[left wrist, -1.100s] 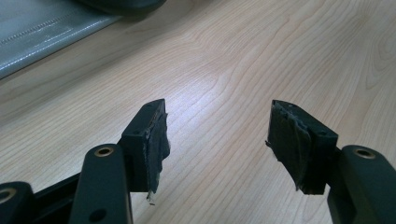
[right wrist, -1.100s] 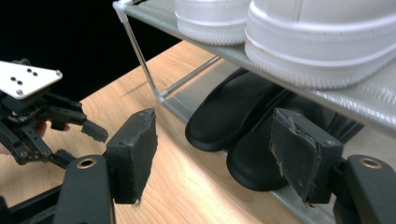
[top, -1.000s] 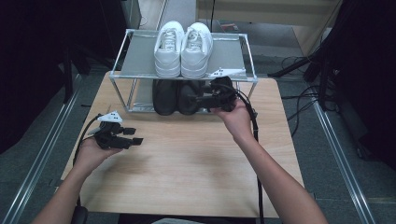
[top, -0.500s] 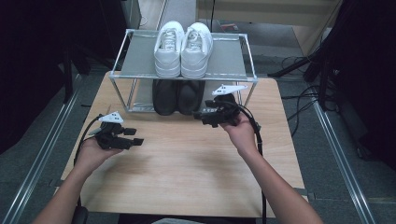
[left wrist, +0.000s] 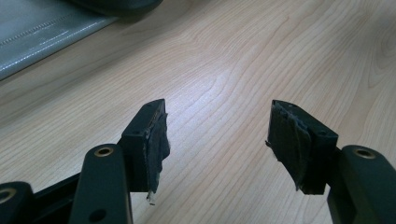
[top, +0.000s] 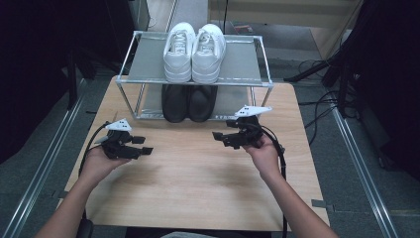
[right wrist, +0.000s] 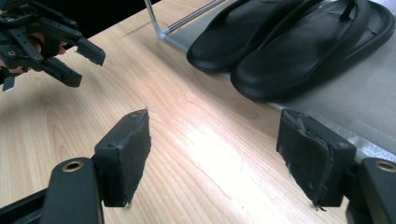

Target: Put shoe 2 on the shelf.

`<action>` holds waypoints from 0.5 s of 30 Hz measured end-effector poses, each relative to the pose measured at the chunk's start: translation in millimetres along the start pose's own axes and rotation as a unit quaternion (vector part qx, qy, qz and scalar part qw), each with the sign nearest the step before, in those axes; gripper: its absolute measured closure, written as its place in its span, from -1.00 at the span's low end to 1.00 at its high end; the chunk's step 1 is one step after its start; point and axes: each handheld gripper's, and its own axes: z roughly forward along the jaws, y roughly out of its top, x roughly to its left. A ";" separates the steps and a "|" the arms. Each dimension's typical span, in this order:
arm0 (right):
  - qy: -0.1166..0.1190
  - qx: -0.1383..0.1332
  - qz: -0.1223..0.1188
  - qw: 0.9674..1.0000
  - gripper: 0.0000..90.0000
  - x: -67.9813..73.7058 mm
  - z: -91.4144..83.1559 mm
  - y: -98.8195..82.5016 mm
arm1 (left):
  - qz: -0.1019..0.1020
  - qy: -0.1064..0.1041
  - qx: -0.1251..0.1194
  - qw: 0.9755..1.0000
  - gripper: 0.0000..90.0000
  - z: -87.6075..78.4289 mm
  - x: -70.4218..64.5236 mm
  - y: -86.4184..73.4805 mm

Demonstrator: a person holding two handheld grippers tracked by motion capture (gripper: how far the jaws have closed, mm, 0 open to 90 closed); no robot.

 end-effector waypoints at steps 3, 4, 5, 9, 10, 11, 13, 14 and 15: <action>0.000 -0.006 0.002 1.000 -0.40 0.8 -4.2 -5.2 | 0.001 0.000 0.002 1.000 -0.15 1.0 -0.1 0.0; 0.001 -0.007 0.003 1.000 -0.40 1.0 -5.6 -6.9 | 0.002 0.000 0.003 1.000 -0.15 1.3 -0.1 0.0; 0.000 -0.008 0.004 1.000 -0.40 1.4 -7.0 -8.5 | 0.001 -0.001 0.003 1.000 -0.16 1.6 -0.4 0.0; -0.002 -0.010 -0.005 1.000 -0.40 2.2 -12.4 -14.5 | 0.001 -0.002 0.004 1.000 -0.16 2.0 -1.3 0.0; -0.002 -0.009 -0.006 1.000 -0.40 2.1 -13.8 -15.9 | 0.001 -0.002 0.004 1.000 -0.16 2.1 -1.3 0.0; -0.001 -0.009 -0.006 1.000 -0.40 1.9 -15.1 -17.6 | 0.001 -0.001 0.005 1.000 -0.16 2.1 -1.4 0.1; -0.001 -0.012 -0.005 1.000 -0.40 1.2 -17.3 -21.4 | 0.002 -0.002 0.004 1.000 -0.16 2.0 -1.6 0.1; -0.001 -0.012 -0.005 1.000 -0.40 0.9 -18.3 -23.3 | 0.003 -0.003 0.005 1.000 -0.16 1.9 -1.7 0.2; -0.003 -0.010 -0.006 1.000 -0.40 0.7 -19.2 -25.0 | 0.004 -0.002 0.005 1.000 -0.16 1.9 -1.8 0.2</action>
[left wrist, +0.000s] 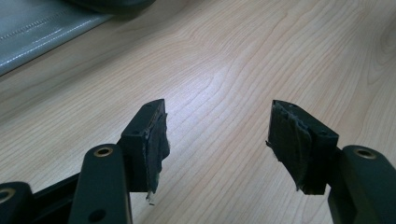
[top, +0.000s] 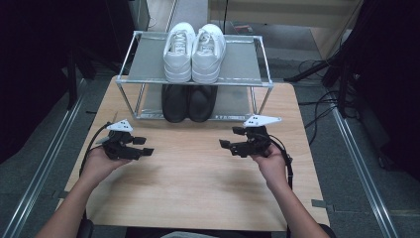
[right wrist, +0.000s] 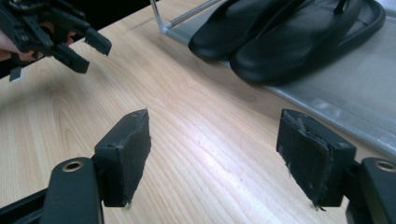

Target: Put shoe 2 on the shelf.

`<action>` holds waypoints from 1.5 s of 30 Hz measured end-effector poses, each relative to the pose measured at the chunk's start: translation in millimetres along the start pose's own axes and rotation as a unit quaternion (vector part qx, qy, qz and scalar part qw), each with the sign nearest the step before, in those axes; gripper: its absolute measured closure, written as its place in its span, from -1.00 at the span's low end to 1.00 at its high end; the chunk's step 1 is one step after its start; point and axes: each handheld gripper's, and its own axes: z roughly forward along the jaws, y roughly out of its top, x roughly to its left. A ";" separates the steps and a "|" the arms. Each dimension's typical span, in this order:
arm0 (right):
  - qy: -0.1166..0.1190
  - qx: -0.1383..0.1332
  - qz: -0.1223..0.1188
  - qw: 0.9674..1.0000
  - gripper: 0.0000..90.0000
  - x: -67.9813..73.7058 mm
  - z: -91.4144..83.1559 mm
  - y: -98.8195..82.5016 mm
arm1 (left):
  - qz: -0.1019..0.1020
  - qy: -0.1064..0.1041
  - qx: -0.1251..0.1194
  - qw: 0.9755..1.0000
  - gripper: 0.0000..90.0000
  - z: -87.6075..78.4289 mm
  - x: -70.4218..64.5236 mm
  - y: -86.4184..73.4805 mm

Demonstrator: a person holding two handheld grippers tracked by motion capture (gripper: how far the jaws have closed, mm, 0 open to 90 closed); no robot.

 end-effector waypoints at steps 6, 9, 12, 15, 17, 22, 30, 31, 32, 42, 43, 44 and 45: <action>-0.004 -0.005 0.006 1.000 -0.40 -3.4 -4.5 -10.5 | 0.003 0.000 0.001 1.000 -0.16 0.4 0.1 0.0; -0.012 -0.003 0.000 1.000 -0.40 -4.1 -4.4 -14.4 | 0.005 0.001 0.001 1.000 -0.16 0.0 -0.7 -0.1; -0.016 -0.001 -0.005 1.000 -0.40 -4.9 -4.4 -16.7 | 0.005 0.001 0.001 1.000 -0.17 -0.4 0.3 -0.4; -0.019 -0.002 -0.006 1.000 -0.40 -7.0 -4.6 -18.7 | 0.005 0.000 0.005 1.000 -0.17 0.1 0.9 -0.7; -0.020 0.003 -0.004 1.000 -0.40 -8.6 -3.5 -20.4 | 0.005 0.000 0.005 1.000 -0.17 0.9 0.6 -0.8; -0.019 0.010 -0.004 1.000 -0.40 -10.7 6.1 -24.8 | 0.015 -0.001 0.013 1.000 -0.17 3.1 -1.4 -0.1; -0.014 0.023 -0.010 1.000 -0.40 -8.8 19.1 -25.7 | 0.018 -0.005 0.018 1.000 -0.18 5.5 -3.5 0.5; -0.015 0.025 -0.011 1.000 -0.40 -8.3 19.6 -25.8 | 0.018 -0.006 0.018 1.000 -0.18 5.8 -3.6 0.5; -0.015 0.026 -0.013 0.999 -0.40 -7.8 19.8 -25.9 | 0.018 -0.005 0.018 1.000 -0.18 6.0 -3.8 0.5; -0.015 0.031 -0.019 0.999 -0.40 -5.8 21.9 -26.3 | 0.016 -0.008 0.021 1.000 -0.18 6.8 -4.3 0.4; -0.015 0.031 -0.018 0.999 -0.40 -5.9 22.0 -26.4 | 0.016 -0.008 0.021 1.000 -0.18 6.8 -4.3 0.5; -0.015 0.031 -0.018 0.999 -0.40 -6.0 22.2 -26.5 | 0.017 -0.007 0.022 1.000 -0.18 6.9 -4.3 0.5; -0.014 0.032 -0.018 0.999 -0.40 -6.1 22.3 -26.6 | 0.018 -0.008 0.022 1.000 -0.18 7.0 -4.3 0.5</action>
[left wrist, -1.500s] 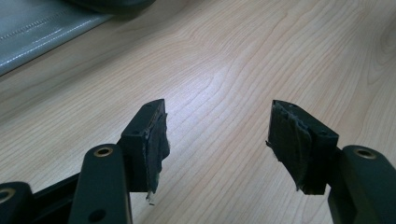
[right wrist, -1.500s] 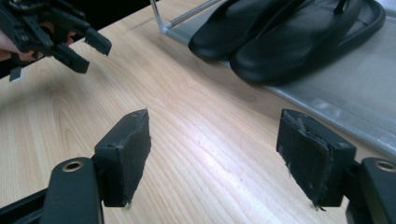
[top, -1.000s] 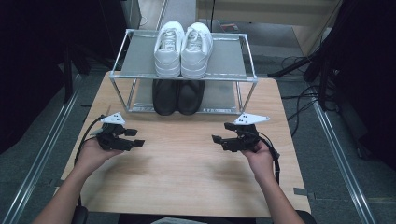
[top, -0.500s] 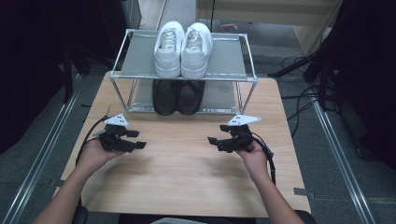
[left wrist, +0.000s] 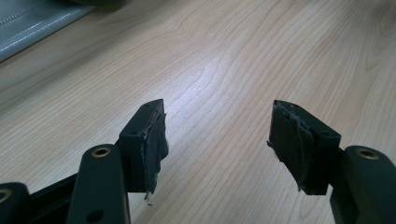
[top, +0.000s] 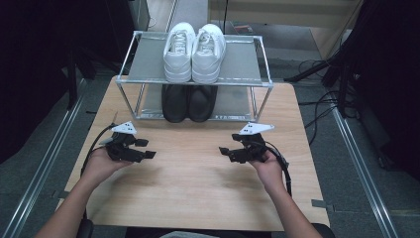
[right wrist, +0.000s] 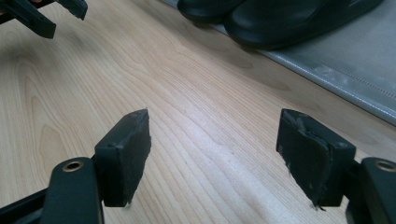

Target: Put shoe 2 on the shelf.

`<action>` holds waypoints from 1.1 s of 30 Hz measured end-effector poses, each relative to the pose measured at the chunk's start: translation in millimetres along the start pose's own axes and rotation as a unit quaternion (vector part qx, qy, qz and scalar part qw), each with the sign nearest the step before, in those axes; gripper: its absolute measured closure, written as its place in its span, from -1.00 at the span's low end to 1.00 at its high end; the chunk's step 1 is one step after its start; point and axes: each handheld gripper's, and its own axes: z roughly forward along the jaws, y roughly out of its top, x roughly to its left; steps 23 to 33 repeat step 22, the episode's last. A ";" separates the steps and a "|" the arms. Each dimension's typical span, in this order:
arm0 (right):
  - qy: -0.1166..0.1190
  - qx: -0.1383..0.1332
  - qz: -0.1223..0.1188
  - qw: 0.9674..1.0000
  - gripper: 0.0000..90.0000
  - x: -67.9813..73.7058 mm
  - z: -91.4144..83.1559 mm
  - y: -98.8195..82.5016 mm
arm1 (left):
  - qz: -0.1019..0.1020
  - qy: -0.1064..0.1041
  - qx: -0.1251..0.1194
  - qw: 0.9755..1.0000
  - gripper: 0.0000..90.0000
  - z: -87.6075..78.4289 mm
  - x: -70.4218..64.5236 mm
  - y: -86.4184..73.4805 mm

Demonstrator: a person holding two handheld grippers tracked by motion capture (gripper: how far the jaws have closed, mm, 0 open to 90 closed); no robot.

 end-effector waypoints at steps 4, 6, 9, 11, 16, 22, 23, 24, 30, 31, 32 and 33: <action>0.001 0.005 -0.002 1.000 -0.40 1.3 1.4 -0.4 | 0.001 -0.001 0.001 1.000 -0.18 0.6 -0.2 -0.1; 0.002 0.004 -0.005 1.000 -0.40 2.3 1.9 -0.3 | 0.001 -0.002 0.001 1.000 -0.19 0.5 -0.2 -0.2; 0.001 0.004 -0.007 1.000 -0.40 2.9 1.9 -0.1 | 0.000 -0.003 0.001 1.000 -0.19 0.6 0.0 -0.3; 0.002 0.004 -0.006 1.000 -0.40 2.6 1.4 -0.1 | 0.000 -0.003 0.001 1.000 -0.19 0.6 -0.1 -0.3; 0.000 0.001 -0.005 1.000 -0.40 2.2 0.4 0.2 | 0.003 -0.004 0.004 1.000 -0.19 0.9 0.3 -0.2; 0.000 0.008 -0.010 1.000 -0.40 3.0 2.2 -0.6 | -0.028 0.001 0.023 0.999 -0.36 15.6 -4.6 -0.8; 0.000 0.008 -0.010 1.000 -0.40 3.0 2.2 -0.6 | -0.028 0.001 0.023 0.999 -0.36 15.6 -4.6 -0.8; 0.000 0.008 -0.010 1.000 -0.40 3.0 2.2 -0.6 | -0.028 0.001 0.023 0.999 -0.36 15.6 -4.6 -0.8; 0.000 0.008 -0.010 1.000 -0.40 3.0 2.2 -0.6 | -0.028 0.001 0.023 0.999 -0.36 15.6 -4.6 -0.8; 0.000 0.008 -0.010 1.000 -0.40 3.0 2.2 -0.6 | -0.028 0.001 0.023 0.999 -0.36 15.6 -4.6 -0.8; 0.000 0.008 -0.010 1.000 -0.40 3.0 2.2 -0.6 | -0.028 0.001 0.023 0.999 -0.36 15.6 -4.6 -0.8; 0.000 0.008 -0.010 1.000 -0.40 3.0 2.2 -0.6 | -0.028 0.001 0.023 0.999 -0.36 15.6 -4.6 -0.8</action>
